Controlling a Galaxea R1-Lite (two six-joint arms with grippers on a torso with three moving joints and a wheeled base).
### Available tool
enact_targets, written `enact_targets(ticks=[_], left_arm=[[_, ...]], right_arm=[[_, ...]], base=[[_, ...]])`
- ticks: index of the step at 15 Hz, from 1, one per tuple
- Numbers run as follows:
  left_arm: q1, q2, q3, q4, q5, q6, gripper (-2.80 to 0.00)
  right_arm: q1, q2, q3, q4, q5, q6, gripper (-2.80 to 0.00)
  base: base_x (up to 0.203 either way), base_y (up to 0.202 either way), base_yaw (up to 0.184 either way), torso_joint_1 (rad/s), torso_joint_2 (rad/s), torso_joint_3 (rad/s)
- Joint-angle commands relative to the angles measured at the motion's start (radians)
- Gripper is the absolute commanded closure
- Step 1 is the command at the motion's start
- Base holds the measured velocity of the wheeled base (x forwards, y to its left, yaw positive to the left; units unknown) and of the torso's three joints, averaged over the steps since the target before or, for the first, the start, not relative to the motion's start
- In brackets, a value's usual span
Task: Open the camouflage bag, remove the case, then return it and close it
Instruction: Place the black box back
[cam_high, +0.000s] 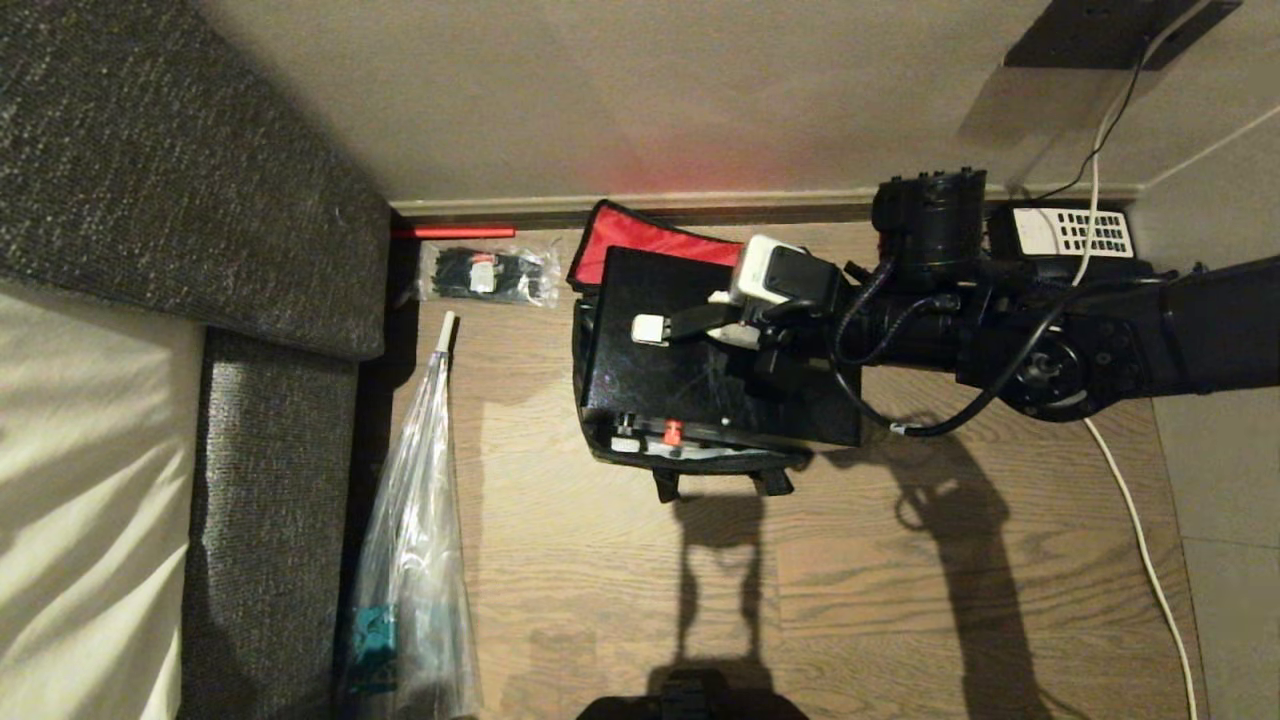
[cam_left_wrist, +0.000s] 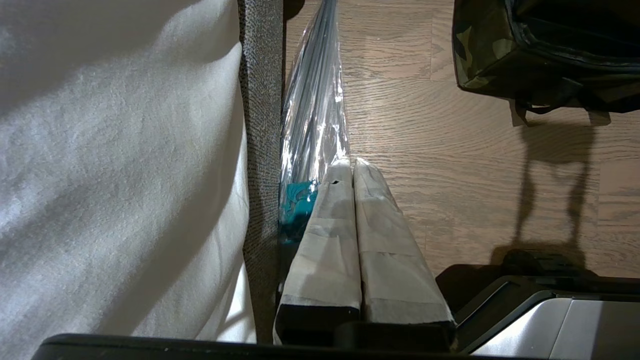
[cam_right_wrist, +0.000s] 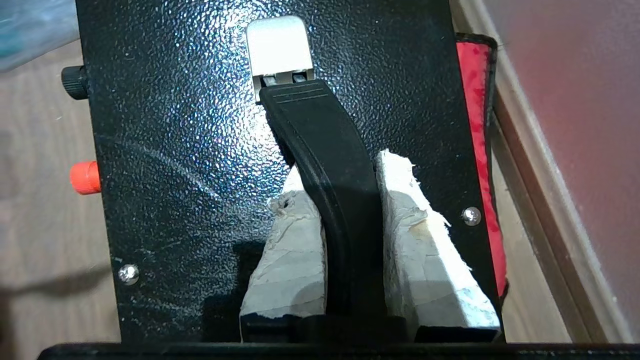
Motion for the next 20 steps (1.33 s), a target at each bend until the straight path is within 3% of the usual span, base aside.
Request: enact_targets(ticks=[1, 20], left_arm=[[0.000, 0.001, 0.000, 0.000, 0.000, 0.000, 0.00], [0.000, 0.001, 0.000, 0.000, 0.000, 0.000, 0.00]], right_arm=[[0.000, -0.025, -0.003, 0.021, 0.002, -0.007, 0.00], [-0.017, -0.054, 0.015, 0.056, 0.001, -0.058, 0.00]], base=[[0.000, 0.000, 0.000, 0.000, 0.00, 0.000], [0.000, 0.000, 0.000, 0.000, 0.00, 0.000]])
